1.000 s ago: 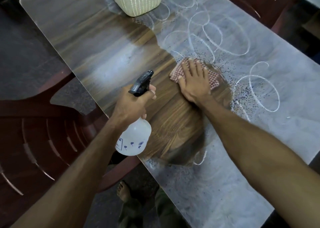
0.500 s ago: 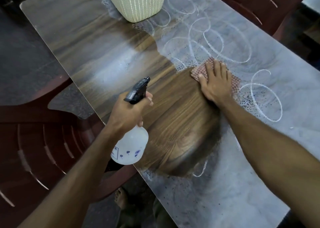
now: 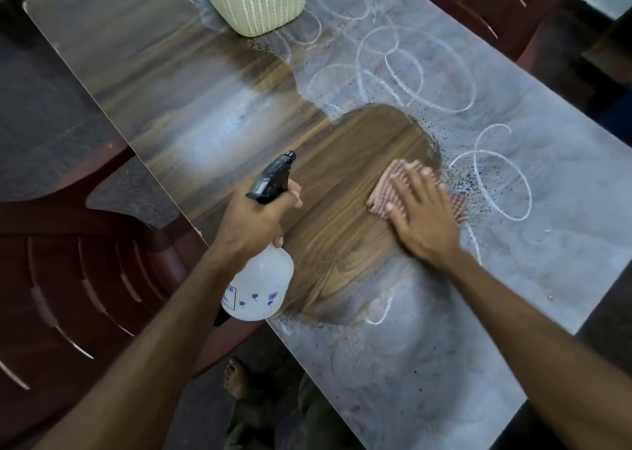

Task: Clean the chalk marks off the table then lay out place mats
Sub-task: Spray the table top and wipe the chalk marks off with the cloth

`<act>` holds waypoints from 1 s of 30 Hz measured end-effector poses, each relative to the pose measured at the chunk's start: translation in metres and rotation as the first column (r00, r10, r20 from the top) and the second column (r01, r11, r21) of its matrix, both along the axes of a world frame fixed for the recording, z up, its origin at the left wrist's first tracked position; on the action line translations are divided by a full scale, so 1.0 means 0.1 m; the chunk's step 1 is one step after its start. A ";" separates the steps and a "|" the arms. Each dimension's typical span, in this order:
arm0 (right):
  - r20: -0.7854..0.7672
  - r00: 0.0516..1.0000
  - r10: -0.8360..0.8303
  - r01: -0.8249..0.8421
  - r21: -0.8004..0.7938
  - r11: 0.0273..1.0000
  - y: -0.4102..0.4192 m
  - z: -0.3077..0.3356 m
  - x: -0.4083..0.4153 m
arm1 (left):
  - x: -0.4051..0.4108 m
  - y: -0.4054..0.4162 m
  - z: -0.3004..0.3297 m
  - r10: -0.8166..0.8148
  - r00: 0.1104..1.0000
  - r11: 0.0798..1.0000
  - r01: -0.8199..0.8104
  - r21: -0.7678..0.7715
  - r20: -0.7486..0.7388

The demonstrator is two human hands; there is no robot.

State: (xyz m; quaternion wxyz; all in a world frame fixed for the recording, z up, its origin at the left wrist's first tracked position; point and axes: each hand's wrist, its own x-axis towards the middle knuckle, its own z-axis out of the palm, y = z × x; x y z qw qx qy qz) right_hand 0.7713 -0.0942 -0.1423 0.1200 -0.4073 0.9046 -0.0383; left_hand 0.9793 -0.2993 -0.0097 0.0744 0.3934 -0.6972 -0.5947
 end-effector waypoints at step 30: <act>0.009 1.000 0.030 -0.029 -0.004 1.000 -0.09 0.04 0.66 | 0.59 0.47 -0.11 0.020 0.999 0.999 -0.021 0.039 0.032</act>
